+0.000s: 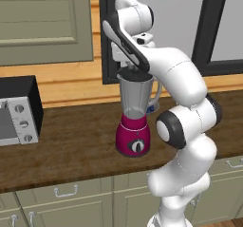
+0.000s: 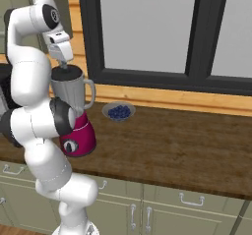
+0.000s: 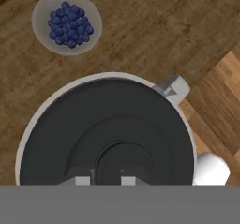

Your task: Close the lid blender by securely placing the lid on top.

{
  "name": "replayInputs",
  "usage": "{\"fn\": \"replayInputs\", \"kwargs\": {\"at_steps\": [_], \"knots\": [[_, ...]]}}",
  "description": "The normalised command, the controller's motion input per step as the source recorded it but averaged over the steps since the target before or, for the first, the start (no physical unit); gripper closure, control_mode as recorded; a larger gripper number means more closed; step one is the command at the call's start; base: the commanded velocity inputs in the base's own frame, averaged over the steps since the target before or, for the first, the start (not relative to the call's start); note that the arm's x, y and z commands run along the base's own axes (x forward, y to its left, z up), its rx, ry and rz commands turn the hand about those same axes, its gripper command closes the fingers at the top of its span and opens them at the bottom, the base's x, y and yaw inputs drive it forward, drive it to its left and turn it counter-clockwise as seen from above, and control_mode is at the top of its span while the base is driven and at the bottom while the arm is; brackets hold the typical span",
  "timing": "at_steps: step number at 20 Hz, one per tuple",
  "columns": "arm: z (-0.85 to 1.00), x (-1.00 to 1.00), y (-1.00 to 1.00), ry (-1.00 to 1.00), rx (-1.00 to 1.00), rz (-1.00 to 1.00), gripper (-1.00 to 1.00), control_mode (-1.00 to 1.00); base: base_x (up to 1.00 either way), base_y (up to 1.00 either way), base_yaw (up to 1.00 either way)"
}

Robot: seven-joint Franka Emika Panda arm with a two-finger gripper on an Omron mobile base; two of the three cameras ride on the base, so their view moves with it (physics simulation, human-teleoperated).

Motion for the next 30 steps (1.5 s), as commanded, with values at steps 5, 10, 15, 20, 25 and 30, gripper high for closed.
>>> {"fn": "replayInputs", "kwargs": {"at_steps": [5,10,15,20,25,30], "knots": [[0.02,-0.29,0.0,-0.08,0.0,0.03,-1.0,-1.0,0.0,0.0,0.0],[0.0,-0.23,-0.06,-0.13,0.11,0.0,-1.0,-1.0,0.0,0.0,0.0],[0.16,-0.45,-0.11,-0.21,0.25,0.0,-1.0,-1.0,0.0,0.0,0.0],[0.09,-1.0,-0.8,-0.42,0.4,0.0,-1.0,-1.0,0.0,0.0,0.0],[-0.32,-1.0,-0.92,-0.38,0.34,0.0,-1.0,-1.0,0.0,0.0,0.0],[-0.59,-1.0,-1.0,-0.3,0.11,0.0,-1.0,-1.0,0.0,0.0,0.0]]}}
